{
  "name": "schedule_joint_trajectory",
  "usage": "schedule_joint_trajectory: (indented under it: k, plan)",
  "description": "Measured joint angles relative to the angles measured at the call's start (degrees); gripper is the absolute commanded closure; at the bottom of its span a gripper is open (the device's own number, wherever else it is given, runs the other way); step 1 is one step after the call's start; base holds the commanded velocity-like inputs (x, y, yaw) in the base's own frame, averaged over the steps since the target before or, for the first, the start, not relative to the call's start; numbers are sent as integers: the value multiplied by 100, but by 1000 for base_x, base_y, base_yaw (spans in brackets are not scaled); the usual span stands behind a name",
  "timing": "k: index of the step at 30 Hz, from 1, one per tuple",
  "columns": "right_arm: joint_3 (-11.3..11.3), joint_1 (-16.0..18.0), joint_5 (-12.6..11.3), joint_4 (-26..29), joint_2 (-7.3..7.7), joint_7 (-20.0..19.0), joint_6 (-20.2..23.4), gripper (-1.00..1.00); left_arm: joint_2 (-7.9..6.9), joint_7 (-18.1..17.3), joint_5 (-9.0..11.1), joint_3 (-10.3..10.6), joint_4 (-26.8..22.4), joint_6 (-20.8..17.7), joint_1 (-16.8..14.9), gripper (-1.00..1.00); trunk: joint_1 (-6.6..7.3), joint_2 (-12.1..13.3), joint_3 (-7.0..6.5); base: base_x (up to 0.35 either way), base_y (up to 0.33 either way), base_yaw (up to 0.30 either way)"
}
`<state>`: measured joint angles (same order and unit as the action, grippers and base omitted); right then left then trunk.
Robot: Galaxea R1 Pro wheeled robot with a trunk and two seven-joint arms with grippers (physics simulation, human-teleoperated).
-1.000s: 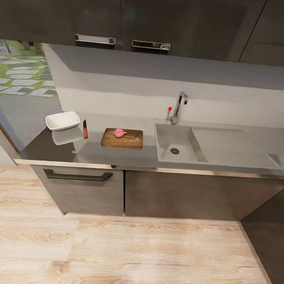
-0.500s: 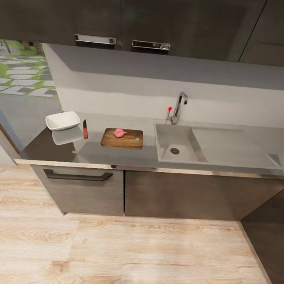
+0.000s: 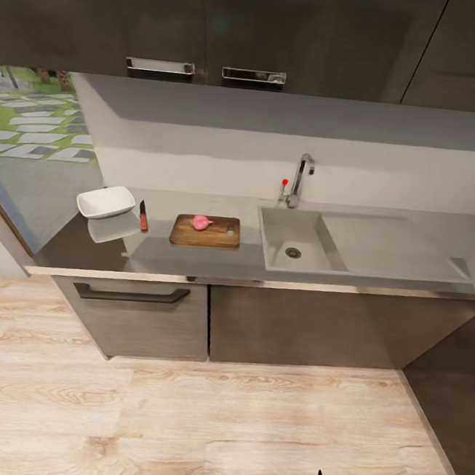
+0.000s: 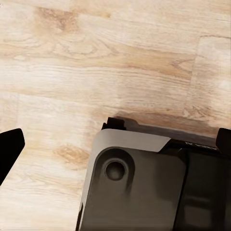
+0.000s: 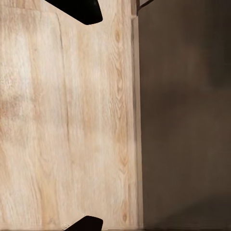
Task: In the kitchen, take the Vidalia onion out of the sink, dice it on the chopping board with the paring knife, put the diced onion into the bowl on the countertop, then place both the paring knife and the chopping board into the sink.
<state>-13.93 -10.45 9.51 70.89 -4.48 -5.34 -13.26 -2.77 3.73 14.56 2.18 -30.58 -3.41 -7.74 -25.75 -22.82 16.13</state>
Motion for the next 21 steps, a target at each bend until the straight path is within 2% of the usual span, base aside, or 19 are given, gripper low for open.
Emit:
schedule_joint_trajectory:
  k: [2, 4, 7, 9, 12, 14, 15, 16, 17, 20, 21]
  plan:
    - [4, 48, 5, 237, 0, 55, 227, -100, 0, 1, -1, -2, 20, 2, 0, -100, 0, 0, 0, 0, 146, 0]
    - [10, 158, 4, 589, 0, 122, 664, -100, 0, 0, -3, -3, 31, 3, 0, -100, 0, 0, 0, 0, 121, 0]
    - [12, 375, -9, 1257, -1, 194, 1561, -100, 0, -1, -5, -3, 38, 4, 0, -100, 0, 1, -1, 0, 54, 0]
    - [15, 618, -6, 1699, -3, 223, 2141, -100, 0, 0, -6, -4, 40, 4, 0, -100, 0, 0, -1, 0, 17, 0]
    - [21, 1099, 5, 1961, -3, 269, 2616, -100, 0, -2, -6, -2, 41, 5, 0, -100, 0, 1, -2, 0, 7, 0]
    - [50, 1542, 74, 2035, -4, 313, 3061, -100, 0, -5, -6, -3, 43, 5, 0, -100, -1, 1, -2, 0, 2, 0]
    - [145, 1900, 177, 2060, -4, 356, 3467, -100, 0, -5, -6, 1, 47, 5, 0, -100, -1, 1, -3, 0, 0, 0]
    - [343, 2341, 301, 2071, -9, 457, 3881, -100, 0, -7, -6, 3, 49, 5, -1, -100, -1, 1, -3, 0, 0, 0]
    - [420, 2515, 344, 2073, -11, 501, 4012, -100, 0, -7, -6, 3, 48, 5, 0, -100, -1, 1, -2, 0, 0, 0]
    - [799, 3314, 448, 2077, -34, 839, 4684, -100, 0, -8, -6, 2, 50, 5, 0, -100, -1, 1, -2, 0, 0, 0]
    - [857, 3464, 454, 2076, -39, 895, 4805, -100, 0, -6, -6, 1, 50, 5, 0, -100, 0, 1, -2, 0, 0, 0]
